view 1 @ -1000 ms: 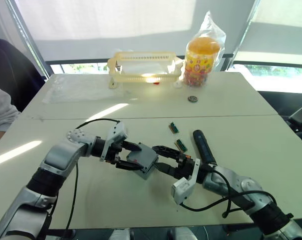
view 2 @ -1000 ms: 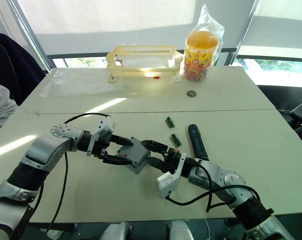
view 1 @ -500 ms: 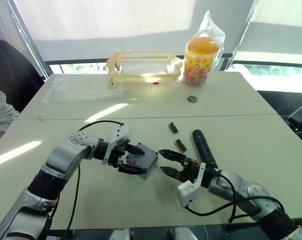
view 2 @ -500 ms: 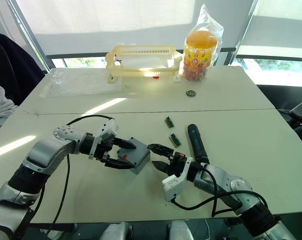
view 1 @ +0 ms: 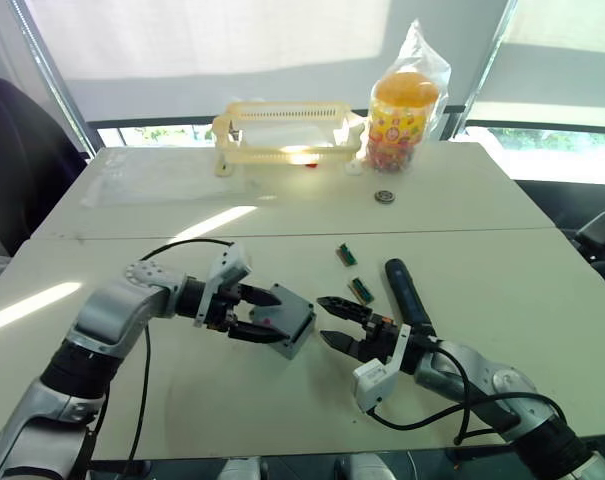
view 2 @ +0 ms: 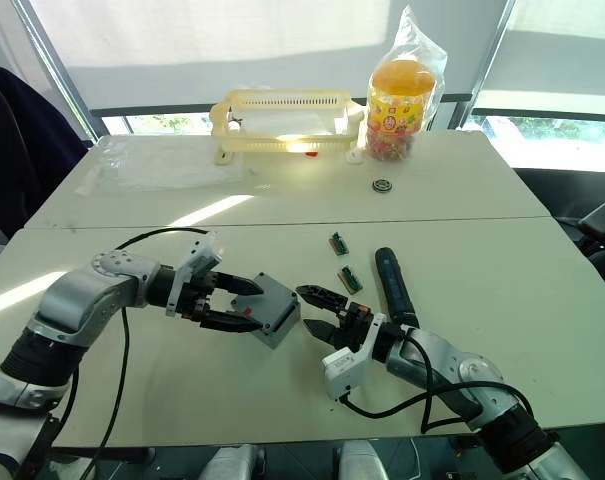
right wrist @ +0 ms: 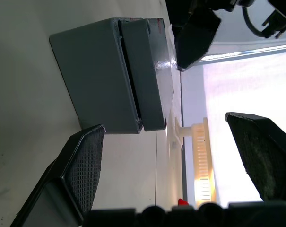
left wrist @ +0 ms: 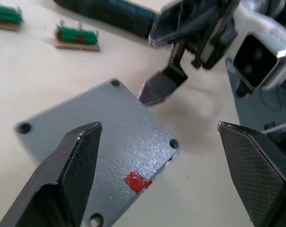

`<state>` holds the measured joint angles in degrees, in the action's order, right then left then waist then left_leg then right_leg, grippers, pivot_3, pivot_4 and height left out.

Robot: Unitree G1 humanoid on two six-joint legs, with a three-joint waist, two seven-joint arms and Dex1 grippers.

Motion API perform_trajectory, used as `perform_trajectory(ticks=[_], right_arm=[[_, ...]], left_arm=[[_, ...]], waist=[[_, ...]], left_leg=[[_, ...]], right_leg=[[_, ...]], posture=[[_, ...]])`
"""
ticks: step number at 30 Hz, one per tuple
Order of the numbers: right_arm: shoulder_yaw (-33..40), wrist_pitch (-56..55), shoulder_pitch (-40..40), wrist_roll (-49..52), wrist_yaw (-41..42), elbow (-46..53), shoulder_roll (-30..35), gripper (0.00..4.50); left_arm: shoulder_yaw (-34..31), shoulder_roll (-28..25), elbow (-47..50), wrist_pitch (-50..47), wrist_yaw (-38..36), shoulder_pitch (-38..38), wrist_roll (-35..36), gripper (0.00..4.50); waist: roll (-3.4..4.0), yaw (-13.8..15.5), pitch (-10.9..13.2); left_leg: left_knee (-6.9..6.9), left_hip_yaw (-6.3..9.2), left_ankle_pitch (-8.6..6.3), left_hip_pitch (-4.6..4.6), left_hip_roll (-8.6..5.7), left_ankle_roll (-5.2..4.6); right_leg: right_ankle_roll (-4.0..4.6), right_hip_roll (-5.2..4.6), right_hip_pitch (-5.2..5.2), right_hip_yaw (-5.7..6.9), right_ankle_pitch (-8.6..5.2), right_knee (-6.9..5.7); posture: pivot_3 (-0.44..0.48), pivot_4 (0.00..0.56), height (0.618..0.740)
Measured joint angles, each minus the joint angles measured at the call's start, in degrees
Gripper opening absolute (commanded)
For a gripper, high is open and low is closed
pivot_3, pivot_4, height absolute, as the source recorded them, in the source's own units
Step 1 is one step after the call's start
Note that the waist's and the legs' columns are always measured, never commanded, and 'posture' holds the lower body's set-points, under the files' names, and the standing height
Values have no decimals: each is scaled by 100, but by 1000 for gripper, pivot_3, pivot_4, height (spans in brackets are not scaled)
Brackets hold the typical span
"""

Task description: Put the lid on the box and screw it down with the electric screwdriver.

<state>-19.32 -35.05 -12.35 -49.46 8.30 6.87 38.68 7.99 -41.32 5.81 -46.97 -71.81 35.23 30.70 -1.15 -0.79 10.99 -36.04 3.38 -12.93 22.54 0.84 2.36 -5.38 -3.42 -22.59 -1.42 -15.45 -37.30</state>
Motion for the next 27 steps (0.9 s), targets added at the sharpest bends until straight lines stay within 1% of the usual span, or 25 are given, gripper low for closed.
perform_trajectory(ticks=[4, 9, 11, 13, 15, 20, 23, 27], right_arm=[[115, 129, 12, 231, 57, 0, -10, 4444], [215, 228, 114, 395, 130, 6, -9, 4444], [338, 417, 269, 811, 328, 53, -48, 4444], [552, 718, 481, 1445, 646, 265, -97, 4444], [698, 922, 620, 1876, 895, 498, -97, 4444], [889, 1724, 1033, 3181, 1628, 1464, -226, 4444], [891, 2151, 1043, 3568, 1876, 1819, -392, 4444], [894, 2643, 1040, 3789, 2051, 2051, -546, 4444]], left_arm=[[-500, -6, -352, -172, 165, 415, 248, 4037], [-488, 32, -393, -238, 197, 379, 335, 4037], [-463, 0, -630, -45, 243, 375, 157, 4037], [-450, -68, -1062, 253, 376, 367, -137, 4037], [-444, -76, -1388, 478, 467, 370, -357, 4037], [-309, -64, -1925, 1300, 571, 385, -951, 4037], [-148, 96, -2153, 1710, 602, 382, -1253, 4037], [29, 303, -2327, 2085, 606, 377, -1530, 4037]], waist=[[0, -15, 0], [0, -20, 0], [0, -18, 0], [0, -16, 0], [0, -12, 0], [0, 4, 1], [0, 12, 1], [0, 11, 1]], left_leg=[[2, -2, 0, 0, -1, 0], [6, -1, 0, 0, 0, 0], [6, -1, 0, -1, 0, 0], [6, -1, 0, -1, 0, 0], [6, -1, 0, 0, 0, 0], [5, 0, 0, 0, 1, -1], [1, -1, 0, 1, 1, 0], [3, -1, -1, 3, 1, 0]], right_leg=[[-1, -1, 1, -1, 0, 5], [-2, 0, -2, -1, 0, 4], [-2, 0, -1, -1, 0, 4], [-2, 0, -1, -1, 0, 4], [-2, 0, -1, -1, 1, 5], [-3, 0, 0, 0, 1, 5], [-2, 0, 2, 0, 1, 5], [-3, 0, 0, 1, 1, 8]], posture=[[0, 150, 740], [0, 150, 740], [0, 150, 740], [0, 150, 740], [0, 150, 740], [0, 150, 740], [0, 150, 740], [0, 150, 740]])
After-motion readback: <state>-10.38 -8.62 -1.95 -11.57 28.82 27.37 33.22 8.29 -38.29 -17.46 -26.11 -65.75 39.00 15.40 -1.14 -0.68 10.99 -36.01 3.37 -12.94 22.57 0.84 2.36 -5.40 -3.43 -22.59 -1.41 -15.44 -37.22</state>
